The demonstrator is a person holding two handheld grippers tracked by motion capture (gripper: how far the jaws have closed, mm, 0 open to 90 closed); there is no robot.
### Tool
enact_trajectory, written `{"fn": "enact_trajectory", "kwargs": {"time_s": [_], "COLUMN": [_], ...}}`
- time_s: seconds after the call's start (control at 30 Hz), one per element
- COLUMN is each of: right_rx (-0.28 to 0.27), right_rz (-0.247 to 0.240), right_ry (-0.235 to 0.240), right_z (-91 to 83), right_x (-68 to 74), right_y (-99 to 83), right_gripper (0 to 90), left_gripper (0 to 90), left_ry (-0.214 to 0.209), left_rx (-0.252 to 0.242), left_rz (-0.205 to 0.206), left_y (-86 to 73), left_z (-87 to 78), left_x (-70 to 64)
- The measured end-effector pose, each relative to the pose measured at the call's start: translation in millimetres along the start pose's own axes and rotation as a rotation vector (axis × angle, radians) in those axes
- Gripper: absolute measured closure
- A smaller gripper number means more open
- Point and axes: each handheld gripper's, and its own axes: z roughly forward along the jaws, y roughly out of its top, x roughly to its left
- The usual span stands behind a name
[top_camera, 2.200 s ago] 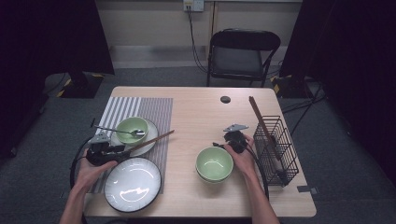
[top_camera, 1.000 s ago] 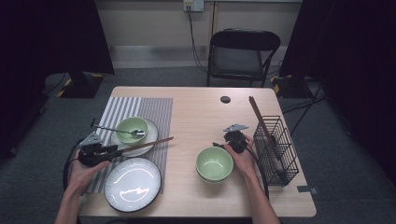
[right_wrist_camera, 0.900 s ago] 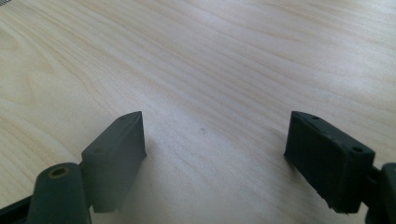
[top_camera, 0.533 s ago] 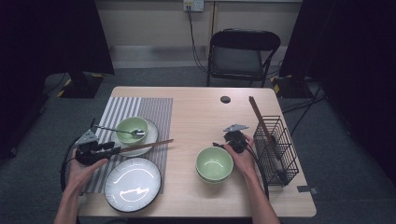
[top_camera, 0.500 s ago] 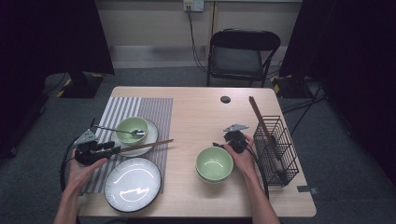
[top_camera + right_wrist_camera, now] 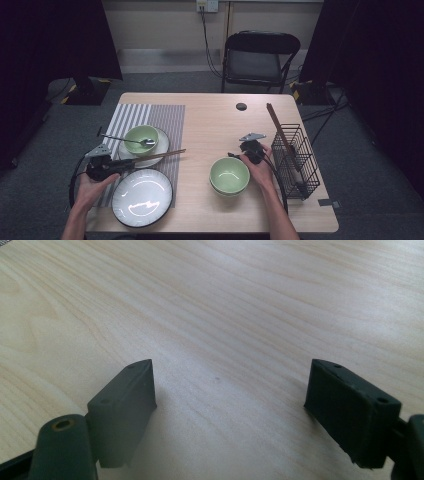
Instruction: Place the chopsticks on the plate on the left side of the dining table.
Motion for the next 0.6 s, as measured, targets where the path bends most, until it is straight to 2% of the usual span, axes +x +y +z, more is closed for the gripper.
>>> {"fn": "enact_trajectory", "kwargs": {"time_s": [0.1, 0.4, 0.6], "right_rx": [-0.001, 0.000, 0.000], "right_rz": [0.000, 0.000, 0.000], "right_ry": [0.000, 0.000, 0.000], "right_z": [0.0, 0.0, 0.0], "right_x": [0.0, 0.0, 0.0], "right_y": [0.0, 0.0, 0.0], "right_gripper": [19.2, 19.3, 19.2], "left_gripper": [73.9, 74.8, 75.2], "left_ry": [0.014, 0.056, 0.066], "left_rx": [0.016, 0.004, -0.004], "left_rz": [-0.012, -0.018, -0.035], "left_y": [-3.2, -4.7, -6.5], "left_z": [1.7, -3.3, -6.6], "left_x": [3.9, 9.7, 13.6]}}
